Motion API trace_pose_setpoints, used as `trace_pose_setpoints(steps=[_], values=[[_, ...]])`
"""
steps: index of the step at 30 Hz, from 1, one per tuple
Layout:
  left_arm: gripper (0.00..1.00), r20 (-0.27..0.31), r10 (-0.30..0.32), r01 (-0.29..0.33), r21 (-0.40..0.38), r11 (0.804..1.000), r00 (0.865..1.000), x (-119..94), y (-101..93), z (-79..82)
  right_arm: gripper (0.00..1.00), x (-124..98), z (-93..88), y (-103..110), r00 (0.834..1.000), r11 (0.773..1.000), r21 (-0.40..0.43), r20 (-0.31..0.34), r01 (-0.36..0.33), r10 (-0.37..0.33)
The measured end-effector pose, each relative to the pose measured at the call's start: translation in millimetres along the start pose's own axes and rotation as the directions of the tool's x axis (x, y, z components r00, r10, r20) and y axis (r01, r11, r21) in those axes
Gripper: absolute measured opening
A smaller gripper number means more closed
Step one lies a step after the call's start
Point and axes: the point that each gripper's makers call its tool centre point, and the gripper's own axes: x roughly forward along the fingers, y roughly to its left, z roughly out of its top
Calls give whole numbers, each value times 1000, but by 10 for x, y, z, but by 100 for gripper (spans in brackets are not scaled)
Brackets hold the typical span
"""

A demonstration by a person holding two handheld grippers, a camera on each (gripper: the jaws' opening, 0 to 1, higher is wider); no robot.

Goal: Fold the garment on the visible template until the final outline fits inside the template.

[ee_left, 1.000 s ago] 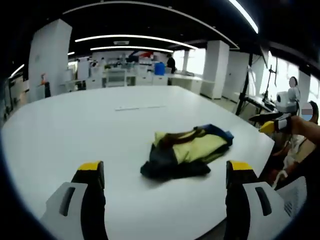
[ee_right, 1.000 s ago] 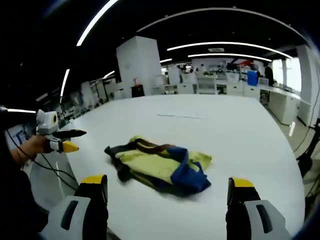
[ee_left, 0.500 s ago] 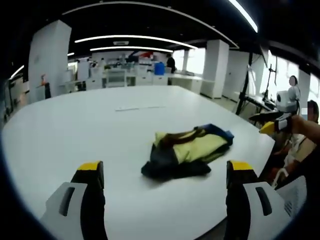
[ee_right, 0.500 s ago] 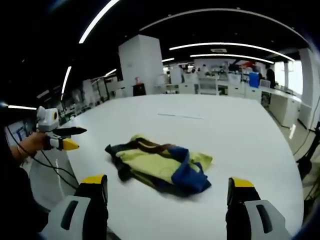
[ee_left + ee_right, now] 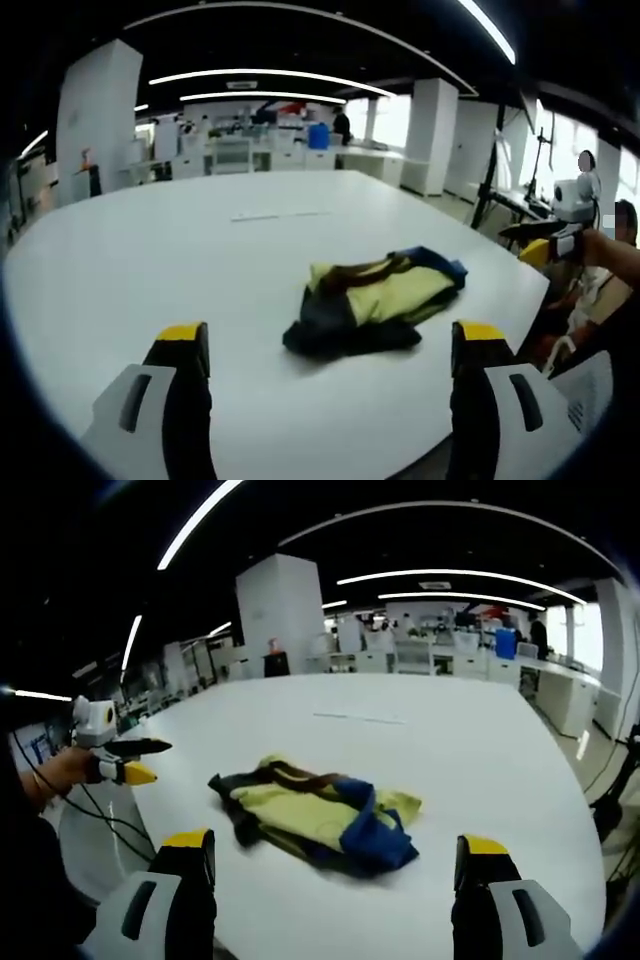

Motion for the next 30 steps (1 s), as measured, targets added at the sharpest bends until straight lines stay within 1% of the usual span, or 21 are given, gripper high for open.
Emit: trace_pose_setpoints(steps=[3, 8, 11, 15, 18, 22, 25, 27, 30], values=[[96, -2, -5, 5, -1, 1000, 1000, 4, -2, 3, 99, -8, 21, -16, 1000, 1000, -10, 11, 3, -3], [94, 0, -16, 16, 19, 1000, 1000, 17, -15, 42, 98, -30, 54, -42, 1000, 1000, -2, 26, 2, -2], [93, 0, -26, 26, 27, 999, 1000, 37, -27, 52, 97, -34, 41, -48, 1000, 1000, 3, 20, 4, -4], [89, -5, -43, 43, 38, 998, 999, 54, -57, 45, 96, -19, 28, -40, 1000, 1000, 7, 15, 1, -1], [87, -10, -51, 51, 45, 998, 999, 71, -61, 40, 93, 5, 30, -33, 1000, 1000, 13, 16, -4, 3], [82, -12, -58, 58, 58, 997, 998, 102, -36, 63, 86, 51, 32, -40, 1000, 1000, 24, 15, -5, 4], [77, -15, -77, 77, 42, 996, 997, 144, -16, 59, 83, 107, 24, -31, 1000, 999, 31, 7, -14, 14], [74, -11, -76, 77, 39, 996, 997, 173, 16, 49, 82, 149, 3, -26, 1000, 999, 26, -12, -21, 21], [74, -13, -83, 84, 30, 996, 996, 227, 49, 28, 81, 202, 7, -21, 999, 1000, 14, -22, -28, 28]])
